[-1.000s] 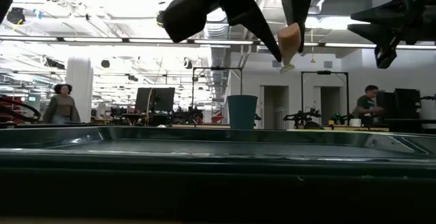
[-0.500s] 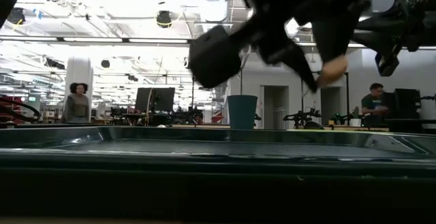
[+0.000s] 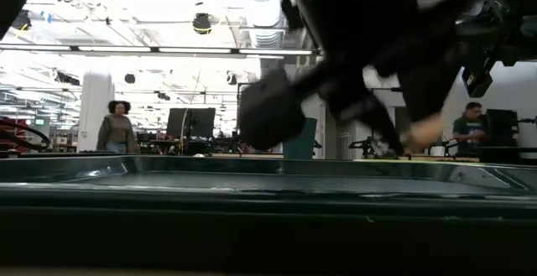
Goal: Pick and place plate/cup/fork/spoon on tray
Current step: Put the orange fork on the right of the black serving tray
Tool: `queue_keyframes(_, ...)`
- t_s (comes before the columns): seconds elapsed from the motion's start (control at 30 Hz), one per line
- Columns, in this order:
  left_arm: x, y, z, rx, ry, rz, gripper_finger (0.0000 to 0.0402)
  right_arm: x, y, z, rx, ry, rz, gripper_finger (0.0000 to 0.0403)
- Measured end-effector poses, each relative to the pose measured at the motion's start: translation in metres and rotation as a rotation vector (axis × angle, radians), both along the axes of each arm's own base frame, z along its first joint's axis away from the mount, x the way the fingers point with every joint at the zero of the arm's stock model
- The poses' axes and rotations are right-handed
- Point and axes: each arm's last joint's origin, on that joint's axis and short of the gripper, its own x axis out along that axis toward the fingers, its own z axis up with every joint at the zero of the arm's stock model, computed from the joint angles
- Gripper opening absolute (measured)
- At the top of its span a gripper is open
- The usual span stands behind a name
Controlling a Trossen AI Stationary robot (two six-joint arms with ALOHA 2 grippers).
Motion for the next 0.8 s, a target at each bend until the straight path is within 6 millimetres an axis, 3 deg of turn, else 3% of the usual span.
queue_keyframes(0.8,-0.001,0.005,-0.022,-0.066,0.107,0.005,0.0053,0.000,0.000,0.000,-0.023,0.009,-0.001,0.0120)
